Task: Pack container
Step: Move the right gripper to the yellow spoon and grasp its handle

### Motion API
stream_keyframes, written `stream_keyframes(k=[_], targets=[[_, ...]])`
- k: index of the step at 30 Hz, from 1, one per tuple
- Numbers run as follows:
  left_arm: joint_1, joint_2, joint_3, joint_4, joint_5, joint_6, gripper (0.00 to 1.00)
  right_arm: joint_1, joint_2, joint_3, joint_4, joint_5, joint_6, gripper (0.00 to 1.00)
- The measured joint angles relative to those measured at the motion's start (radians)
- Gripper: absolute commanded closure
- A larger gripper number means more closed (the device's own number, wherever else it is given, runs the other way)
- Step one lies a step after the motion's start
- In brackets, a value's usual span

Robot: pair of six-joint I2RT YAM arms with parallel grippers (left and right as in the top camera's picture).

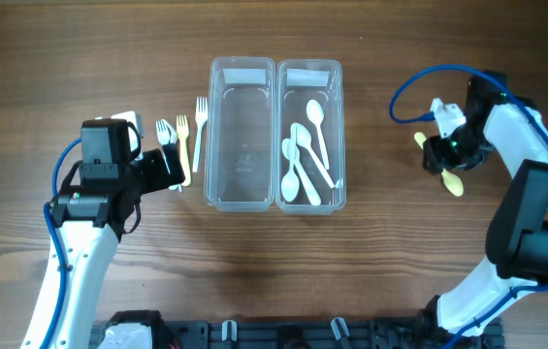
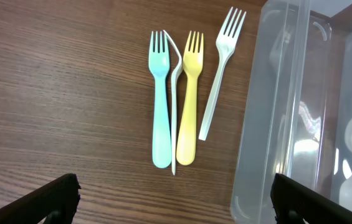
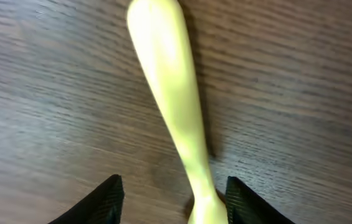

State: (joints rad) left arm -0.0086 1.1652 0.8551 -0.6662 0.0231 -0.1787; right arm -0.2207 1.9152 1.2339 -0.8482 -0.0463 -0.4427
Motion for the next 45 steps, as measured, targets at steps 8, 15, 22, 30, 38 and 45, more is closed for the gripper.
stream_keyframes(k=[8, 15, 22, 30, 38, 45], targets=[[0.0, 0.0, 0.0, 0.0, 0.0, 0.0, 0.0, 0.0, 0.0, -0.045, 0.062, 0.035, 0.097, 0.84], [0.0, 0.0, 0.0, 0.0, 0.0, 0.0, 0.0, 0.0, 0.0, -0.055, 0.065, 0.043, 0.189, 0.96], [0.0, 0.0, 0.0, 0.0, 0.0, 0.0, 0.0, 0.004, -0.001, -0.053, 0.068, 0.044, 0.31, 0.96], [0.0, 0.0, 0.0, 0.0, 0.0, 0.0, 0.0, 0.056, -0.001, 0.008, 0.041, 0.013, 0.396, 0.96], [0.0, 0.0, 0.0, 0.0, 0.0, 0.0, 0.0, 0.18, -0.071, 0.106, 0.019, -0.097, 0.425, 0.96], [0.0, 0.0, 0.0, 0.0, 0.0, 0.0, 0.0, 0.225, -0.224, 0.136, 0.035, -0.114, 0.477, 0.95]])
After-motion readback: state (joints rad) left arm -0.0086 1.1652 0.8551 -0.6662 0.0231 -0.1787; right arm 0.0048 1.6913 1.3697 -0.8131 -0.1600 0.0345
